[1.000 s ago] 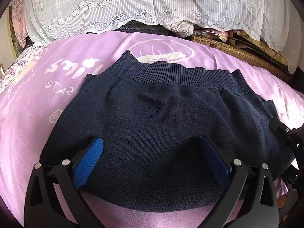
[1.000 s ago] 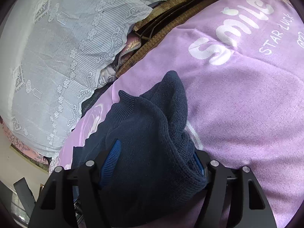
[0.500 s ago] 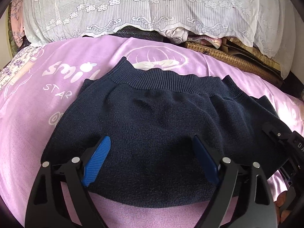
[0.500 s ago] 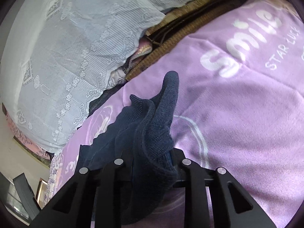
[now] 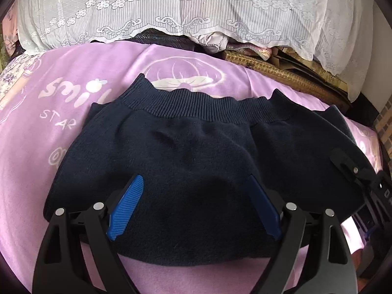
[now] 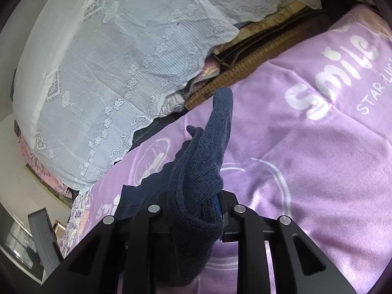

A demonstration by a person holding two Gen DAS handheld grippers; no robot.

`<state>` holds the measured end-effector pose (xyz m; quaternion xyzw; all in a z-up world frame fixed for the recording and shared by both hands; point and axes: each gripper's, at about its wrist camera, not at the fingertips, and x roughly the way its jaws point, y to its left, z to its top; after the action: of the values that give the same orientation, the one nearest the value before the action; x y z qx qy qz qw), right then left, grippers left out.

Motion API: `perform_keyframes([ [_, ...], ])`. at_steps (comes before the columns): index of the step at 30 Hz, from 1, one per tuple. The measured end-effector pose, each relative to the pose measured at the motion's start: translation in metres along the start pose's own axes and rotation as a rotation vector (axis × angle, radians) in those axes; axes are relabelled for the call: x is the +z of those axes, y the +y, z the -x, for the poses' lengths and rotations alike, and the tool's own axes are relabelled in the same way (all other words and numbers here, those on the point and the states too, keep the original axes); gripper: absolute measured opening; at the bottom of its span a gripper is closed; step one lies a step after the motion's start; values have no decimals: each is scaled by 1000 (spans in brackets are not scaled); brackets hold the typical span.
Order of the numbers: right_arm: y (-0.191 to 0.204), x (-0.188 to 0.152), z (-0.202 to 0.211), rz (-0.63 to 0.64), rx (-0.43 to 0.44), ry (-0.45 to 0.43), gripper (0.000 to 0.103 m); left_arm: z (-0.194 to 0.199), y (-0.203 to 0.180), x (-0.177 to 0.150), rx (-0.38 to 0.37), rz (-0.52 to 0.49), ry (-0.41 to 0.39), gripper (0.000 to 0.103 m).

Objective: Fold small clothes
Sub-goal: 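Lift the held corner with the right gripper over the folded cardigan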

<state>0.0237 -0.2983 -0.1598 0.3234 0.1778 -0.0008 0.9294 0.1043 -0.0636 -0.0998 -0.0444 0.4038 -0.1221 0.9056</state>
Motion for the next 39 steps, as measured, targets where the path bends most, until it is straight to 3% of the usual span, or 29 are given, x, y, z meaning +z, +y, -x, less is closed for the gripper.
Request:
perform_keyframes([
  [5, 13, -2, 4, 41, 6, -8, 24, -13, -7, 26, -25, 13, 23, 84],
  [11, 26, -3, 7, 94, 26, -4, 24, -42, -29, 67, 82, -91, 57, 84],
  [16, 43, -7, 10, 156, 58, 8, 24, -40, -32, 78, 68, -108, 43, 84],
  [28, 109, -37, 9, 351, 50, 25, 24, -33, 3, 91, 74, -73, 9, 83],
  [39, 164, -59, -6, 445, 42, 62, 24, -19, 64, 99, 71, 20, -23, 83],
])
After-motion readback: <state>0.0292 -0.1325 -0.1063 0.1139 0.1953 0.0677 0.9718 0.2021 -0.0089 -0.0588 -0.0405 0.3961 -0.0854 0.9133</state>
